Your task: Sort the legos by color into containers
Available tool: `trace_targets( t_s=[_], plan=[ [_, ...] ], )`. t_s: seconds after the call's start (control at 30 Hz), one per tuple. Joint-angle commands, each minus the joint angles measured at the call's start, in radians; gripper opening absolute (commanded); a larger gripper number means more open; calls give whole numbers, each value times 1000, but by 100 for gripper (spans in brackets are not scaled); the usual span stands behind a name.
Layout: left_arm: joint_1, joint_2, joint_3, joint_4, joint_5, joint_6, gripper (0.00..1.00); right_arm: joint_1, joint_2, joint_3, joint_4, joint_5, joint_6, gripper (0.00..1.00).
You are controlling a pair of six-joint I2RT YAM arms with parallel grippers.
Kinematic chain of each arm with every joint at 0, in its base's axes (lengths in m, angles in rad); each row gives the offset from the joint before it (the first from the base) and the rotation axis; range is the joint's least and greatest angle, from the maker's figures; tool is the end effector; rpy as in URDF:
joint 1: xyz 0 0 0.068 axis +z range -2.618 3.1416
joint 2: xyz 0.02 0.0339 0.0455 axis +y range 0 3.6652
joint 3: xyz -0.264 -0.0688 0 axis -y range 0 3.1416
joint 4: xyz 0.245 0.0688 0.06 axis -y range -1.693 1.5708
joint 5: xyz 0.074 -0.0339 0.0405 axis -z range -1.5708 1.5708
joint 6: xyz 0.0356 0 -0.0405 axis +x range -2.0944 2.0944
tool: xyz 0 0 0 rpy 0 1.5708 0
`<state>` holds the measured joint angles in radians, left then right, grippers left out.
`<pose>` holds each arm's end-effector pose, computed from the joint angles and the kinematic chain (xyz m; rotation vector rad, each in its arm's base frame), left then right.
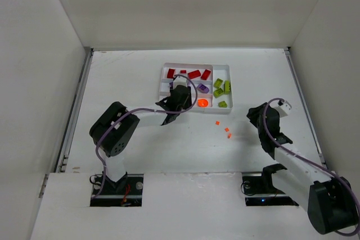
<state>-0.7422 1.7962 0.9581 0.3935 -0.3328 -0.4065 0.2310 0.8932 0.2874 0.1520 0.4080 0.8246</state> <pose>0.2914 -0.2514 0.1825 0.1251 2.0084 -0.4041 0.1842 0.0288 0.1822 0.8232 1.8172 0.2690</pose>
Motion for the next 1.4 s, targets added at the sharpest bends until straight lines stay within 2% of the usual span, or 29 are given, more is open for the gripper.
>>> trace_targets(
  t_s=[0.0, 0.1, 0.17, 0.27, 0.33, 0.4, 0.6, 0.93, 1.17, 1.3, 1.37],
  plan=[
    [-18, -55, 14, 28, -44, 15, 41, 33, 35, 59, 44, 8, -30, 38],
    [-24, -116, -16, 24, -54, 17, 43, 69, 70, 62, -3, 3, -19, 22],
    [-30, -174, -59, 34, -55, 14, 43, 122, 72, 64, -49, 2, -5, 18],
    [-45, -266, -131, 50, -61, -3, 43, 237, 32, 64, -167, 43, 42, 22],
    [-64, -325, -179, 59, -61, -12, 43, 297, 4, 62, -254, 103, 76, 36],
    [-81, -379, -225, 74, -61, -17, 43, 342, -20, 68, -356, 156, 103, 45],
    [-69, -527, -335, 76, -32, -25, 45, 462, 1, 113, -476, 189, 176, 50],
    [-27, -594, -438, 122, -3, -54, 45, 574, 253, 242, -509, 183, 212, 50],
    [-32, -610, -449, 130, 17, -68, 45, 567, 306, 254, -517, 181, 246, 35],
    [-19, -641, -467, 145, 20, -81, 45, 567, 340, 283, -543, 186, 249, 36],
    [-16, -661, -475, 148, 28, -84, 45, 567, 355, 297, -558, 190, 248, 32]
  ],
)
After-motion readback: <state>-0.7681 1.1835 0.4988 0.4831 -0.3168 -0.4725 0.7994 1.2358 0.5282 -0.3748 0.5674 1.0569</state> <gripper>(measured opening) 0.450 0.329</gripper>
